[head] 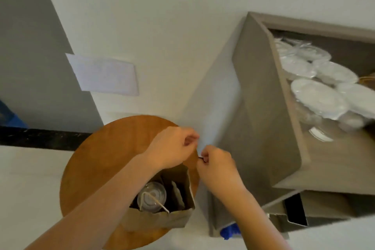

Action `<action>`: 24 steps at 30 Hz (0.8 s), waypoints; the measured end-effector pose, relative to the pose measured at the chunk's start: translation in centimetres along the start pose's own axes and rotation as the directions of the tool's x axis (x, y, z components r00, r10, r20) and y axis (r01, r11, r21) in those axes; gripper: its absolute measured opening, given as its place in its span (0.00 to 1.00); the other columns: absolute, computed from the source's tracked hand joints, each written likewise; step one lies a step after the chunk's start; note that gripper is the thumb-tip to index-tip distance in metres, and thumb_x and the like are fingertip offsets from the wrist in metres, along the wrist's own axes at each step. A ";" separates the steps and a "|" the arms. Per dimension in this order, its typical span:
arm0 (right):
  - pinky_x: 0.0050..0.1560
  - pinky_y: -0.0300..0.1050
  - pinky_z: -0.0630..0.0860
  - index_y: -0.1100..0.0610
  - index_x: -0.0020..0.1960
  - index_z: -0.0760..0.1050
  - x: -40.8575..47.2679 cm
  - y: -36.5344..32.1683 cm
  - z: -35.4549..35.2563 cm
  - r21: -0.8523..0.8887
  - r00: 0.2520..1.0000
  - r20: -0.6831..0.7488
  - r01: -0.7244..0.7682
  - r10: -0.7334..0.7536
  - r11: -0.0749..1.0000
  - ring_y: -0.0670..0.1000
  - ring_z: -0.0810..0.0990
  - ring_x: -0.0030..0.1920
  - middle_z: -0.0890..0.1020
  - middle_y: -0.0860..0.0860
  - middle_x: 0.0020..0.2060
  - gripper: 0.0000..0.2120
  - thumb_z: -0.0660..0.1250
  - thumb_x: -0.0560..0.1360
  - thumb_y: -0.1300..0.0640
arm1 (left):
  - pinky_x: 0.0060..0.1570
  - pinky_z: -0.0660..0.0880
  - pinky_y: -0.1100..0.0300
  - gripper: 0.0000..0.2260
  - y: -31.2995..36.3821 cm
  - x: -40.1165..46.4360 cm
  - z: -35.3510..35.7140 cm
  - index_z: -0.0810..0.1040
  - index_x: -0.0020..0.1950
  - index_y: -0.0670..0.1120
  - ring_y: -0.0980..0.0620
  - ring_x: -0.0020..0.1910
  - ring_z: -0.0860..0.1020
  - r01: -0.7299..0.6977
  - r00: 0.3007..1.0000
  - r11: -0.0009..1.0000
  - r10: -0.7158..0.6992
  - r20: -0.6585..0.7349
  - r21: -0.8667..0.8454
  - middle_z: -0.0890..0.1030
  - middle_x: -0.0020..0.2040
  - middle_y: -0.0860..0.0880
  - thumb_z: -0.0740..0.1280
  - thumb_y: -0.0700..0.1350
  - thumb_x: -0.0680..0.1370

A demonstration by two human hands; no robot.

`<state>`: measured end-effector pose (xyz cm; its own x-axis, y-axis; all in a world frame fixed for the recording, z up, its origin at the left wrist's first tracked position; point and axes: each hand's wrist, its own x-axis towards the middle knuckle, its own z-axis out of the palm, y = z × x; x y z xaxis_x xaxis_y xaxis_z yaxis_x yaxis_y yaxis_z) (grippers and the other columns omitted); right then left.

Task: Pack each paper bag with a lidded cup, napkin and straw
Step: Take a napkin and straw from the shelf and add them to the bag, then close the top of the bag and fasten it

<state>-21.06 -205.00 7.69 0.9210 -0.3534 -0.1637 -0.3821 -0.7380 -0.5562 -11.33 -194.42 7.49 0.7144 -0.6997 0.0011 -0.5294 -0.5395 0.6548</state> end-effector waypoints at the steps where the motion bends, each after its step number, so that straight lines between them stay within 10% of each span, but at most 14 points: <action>1: 0.36 0.42 0.67 0.56 0.43 0.70 -0.8 -0.1 -1.7 0.007 0.998 -0.055 -0.002 0.002 1.000 0.51 0.72 0.38 0.74 0.50 0.37 0.03 0.60 0.75 0.59 | 0.55 0.75 0.59 0.10 2.1 0.5 -0.2 0.81 0.57 0.48 0.56 0.51 0.80 -0.058 0.998 0.997 0.057 -0.015 -0.044 0.83 0.52 0.52 0.66 0.45 0.77; 6: 0.36 0.39 0.71 0.57 0.44 0.74 -5.3 1.1 -10.2 0.084 0.947 -0.320 0.000 0.027 0.996 0.51 0.76 0.38 0.78 0.50 0.37 0.03 0.62 0.75 0.59 | 0.50 0.75 0.61 0.07 12.6 1.6 -1.1 0.82 0.52 0.48 0.55 0.45 0.79 -0.341 0.940 0.929 0.339 -0.037 -0.144 0.82 0.45 0.53 0.66 0.44 0.77; 14: 0.37 0.35 0.72 0.49 0.44 0.75 -8.1 8.0 -19.6 0.115 0.864 -0.476 -0.125 0.165 0.985 0.43 0.76 0.39 0.78 0.45 0.38 0.02 0.64 0.75 0.54 | 0.49 0.77 0.52 0.09 23.4 5.1 1.8 0.80 0.53 0.49 0.53 0.45 0.78 -0.567 0.823 0.810 0.566 0.050 0.152 0.81 0.47 0.52 0.61 0.48 0.79; 24: 0.47 0.48 0.77 0.62 0.46 0.78 -1.6 21.2 -29.2 0.166 0.827 -0.468 -0.263 0.311 0.950 0.55 0.79 0.45 0.81 0.57 0.43 0.06 0.65 0.75 0.59 | 0.47 0.71 0.59 0.11 32.1 15.1 6.8 0.79 0.56 0.49 0.52 0.52 0.76 -0.498 0.851 0.765 0.522 0.060 0.408 0.78 0.56 0.50 0.59 0.44 0.79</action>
<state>-32.81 -236.88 19.89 0.6077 -0.7908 0.0730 -0.5930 -0.5129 -0.6207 -20.65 -225.48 23.33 0.3036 -0.9052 0.2974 -0.9478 -0.2550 0.1914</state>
